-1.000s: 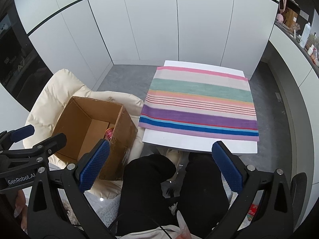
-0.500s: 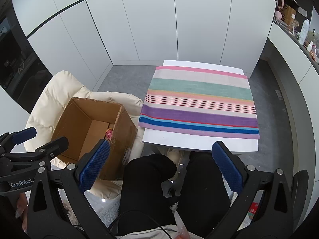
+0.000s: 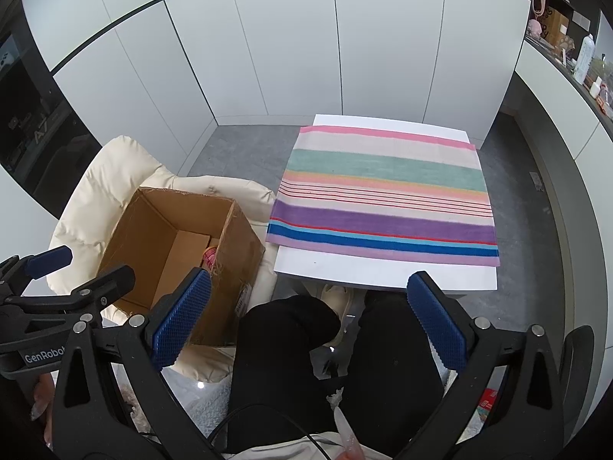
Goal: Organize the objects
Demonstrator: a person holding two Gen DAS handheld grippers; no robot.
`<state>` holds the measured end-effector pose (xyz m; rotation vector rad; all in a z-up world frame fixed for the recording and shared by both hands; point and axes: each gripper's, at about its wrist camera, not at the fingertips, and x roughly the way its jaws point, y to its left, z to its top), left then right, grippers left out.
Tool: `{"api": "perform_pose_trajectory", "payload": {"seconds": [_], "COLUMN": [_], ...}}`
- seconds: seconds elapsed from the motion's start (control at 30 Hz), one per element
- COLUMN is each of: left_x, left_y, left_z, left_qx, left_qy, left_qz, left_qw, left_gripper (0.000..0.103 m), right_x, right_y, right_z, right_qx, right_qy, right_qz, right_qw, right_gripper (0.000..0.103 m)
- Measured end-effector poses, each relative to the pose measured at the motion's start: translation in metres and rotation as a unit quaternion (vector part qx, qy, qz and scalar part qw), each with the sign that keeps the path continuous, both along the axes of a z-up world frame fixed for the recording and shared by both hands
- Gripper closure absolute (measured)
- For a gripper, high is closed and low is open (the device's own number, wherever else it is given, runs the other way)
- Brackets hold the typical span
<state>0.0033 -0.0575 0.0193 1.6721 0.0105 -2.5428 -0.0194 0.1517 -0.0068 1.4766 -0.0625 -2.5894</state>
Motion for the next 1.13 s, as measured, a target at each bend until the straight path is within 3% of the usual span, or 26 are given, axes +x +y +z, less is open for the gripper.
{"api": "perform_pose_trajectory", "payload": {"seconds": [1.13], "left_x": [-0.0016], "left_y": [0.0020], "left_z": [-0.0016], "left_qx": [-0.011], "left_qy": [0.003], "left_qz": [0.000], "left_qw": [0.9999], "left_gripper": [0.004], "right_x": [0.0016], "right_y": [-0.0033], "right_z": [-0.0050], "right_qx": [0.000], "right_qy": [-0.007], "right_qz": [0.002], "right_qw": [1.000], "right_gripper": [0.000]}}
